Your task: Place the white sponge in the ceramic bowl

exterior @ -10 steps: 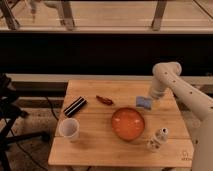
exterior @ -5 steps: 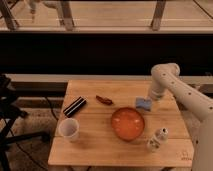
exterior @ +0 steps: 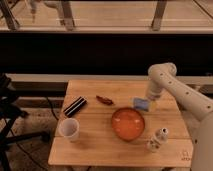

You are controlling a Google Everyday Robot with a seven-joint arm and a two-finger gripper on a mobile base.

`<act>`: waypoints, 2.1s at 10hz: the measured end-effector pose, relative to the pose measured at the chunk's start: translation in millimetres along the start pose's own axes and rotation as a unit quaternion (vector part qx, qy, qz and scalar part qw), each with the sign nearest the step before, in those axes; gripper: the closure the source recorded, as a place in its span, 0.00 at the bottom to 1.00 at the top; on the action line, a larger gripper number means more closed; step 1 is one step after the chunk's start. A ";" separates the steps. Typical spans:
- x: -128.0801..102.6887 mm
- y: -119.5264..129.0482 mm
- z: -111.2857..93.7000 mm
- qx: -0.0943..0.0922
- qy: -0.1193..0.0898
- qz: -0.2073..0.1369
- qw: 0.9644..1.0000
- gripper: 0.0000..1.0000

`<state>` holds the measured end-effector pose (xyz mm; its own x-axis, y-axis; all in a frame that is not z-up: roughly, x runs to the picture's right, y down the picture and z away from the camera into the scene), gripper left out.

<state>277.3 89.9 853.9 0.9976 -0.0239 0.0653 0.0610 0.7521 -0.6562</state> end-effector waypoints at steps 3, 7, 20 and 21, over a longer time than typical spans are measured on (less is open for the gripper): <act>-10.8 1.9 -0.8 -0.004 0.001 -0.002 1.000 0.98; -14.9 4.4 -0.5 -0.006 0.000 -0.003 1.000 0.98; -76.8 24.1 -5.1 -0.023 -0.004 -0.034 0.999 0.98; -78.1 25.8 -5.4 -0.025 -0.003 -0.036 0.999 0.98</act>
<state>201.1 107.7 827.8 0.9903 -0.0728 0.1188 0.1348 0.7146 -0.6864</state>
